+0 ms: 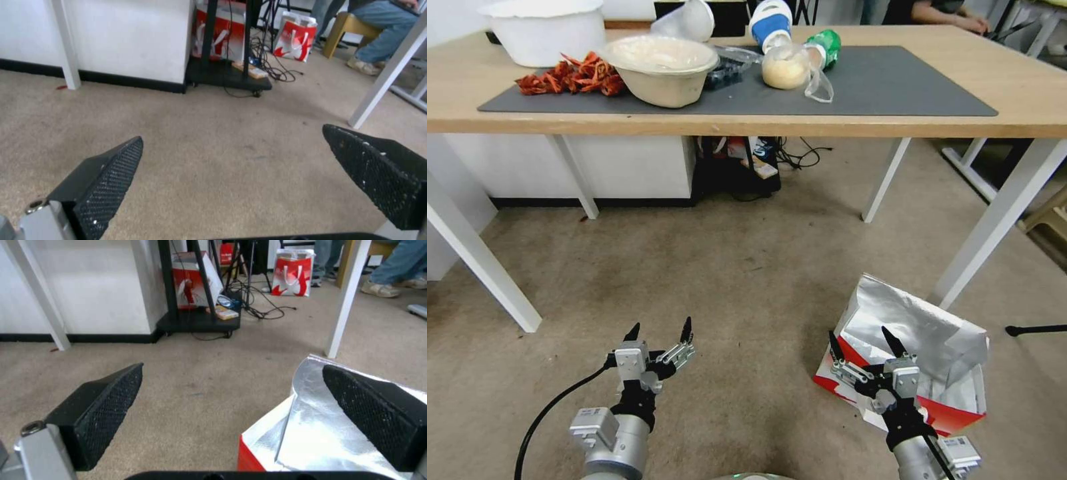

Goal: Pick up the food delivery bag from the floor and place it on the table.

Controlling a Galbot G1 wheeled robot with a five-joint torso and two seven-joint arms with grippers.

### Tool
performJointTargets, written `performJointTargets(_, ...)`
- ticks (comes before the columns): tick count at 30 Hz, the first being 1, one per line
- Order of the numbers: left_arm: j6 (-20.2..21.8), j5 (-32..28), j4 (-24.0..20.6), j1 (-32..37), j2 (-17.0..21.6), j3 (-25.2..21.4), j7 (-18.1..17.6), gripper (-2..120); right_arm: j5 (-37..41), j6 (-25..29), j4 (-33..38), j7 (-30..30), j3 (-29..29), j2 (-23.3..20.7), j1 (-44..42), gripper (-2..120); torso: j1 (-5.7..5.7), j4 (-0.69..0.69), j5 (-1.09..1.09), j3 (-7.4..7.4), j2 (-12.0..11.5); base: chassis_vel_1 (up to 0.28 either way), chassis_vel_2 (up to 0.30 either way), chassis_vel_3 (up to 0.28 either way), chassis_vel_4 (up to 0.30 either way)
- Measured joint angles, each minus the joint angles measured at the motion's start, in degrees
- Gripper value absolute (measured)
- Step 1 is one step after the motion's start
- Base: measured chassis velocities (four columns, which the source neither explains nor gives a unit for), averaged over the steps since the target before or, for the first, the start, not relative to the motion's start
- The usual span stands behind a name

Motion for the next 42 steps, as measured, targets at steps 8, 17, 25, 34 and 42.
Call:
performJointTargets(8, -4.4, 0.2, 2.6, -0.2, 0.0, -0.2, 1.7, 100, 0.3, 0.5, -0.2, -0.8, 0.6, 0.0, 0.2, 100, 0.01, 0.00, -0.01, 0.00, 0.2, 0.000, 0.000, 0.000, 0.000)
performJointTargets(17, -4.6, 0.3, 2.8, -0.9, 1.2, 0.3, 2.4, 100, 6.7, -0.8, 0.9, -4.6, 7.3, -11.5, 5.0, 100, 0.04, 0.00, 0.01, 0.00, 0.4, 0.000, 0.000, 0.000, 0.000)
performJointTargets(25, -5.2, 0.0, 3.2, -1.1, 1.9, 0.0, 2.8, 100, 18.8, -1.3, -9.1, -10.5, 13.2, -29.9, 13.4, 100, 0.07, 0.01, 0.02, 0.00, 0.5, 0.000, 0.000, 0.000, 0.000)
performJointTargets(34, -6.2, 0.0, 4.1, -1.2, 1.1, -0.1, 2.7, 100, 23.8, 3.2, -23.5, -19.6, 10.5, -44.0, 23.1, 100, 0.08, 0.02, 0.00, 0.00, 0.5, 0.000, 0.000, 0.000, 0.000)
performJointTargets(42, -6.8, 0.6, 5.3, -1.3, 0.2, -0.1, 2.6, 100, 21.0, 6.8, -39.3, -28.6, 3.6, -53.3, 32.5, 100, 0.08, -0.01, 0.00, 0.00, 0.6, 0.000, 0.000, 0.000, 0.000)
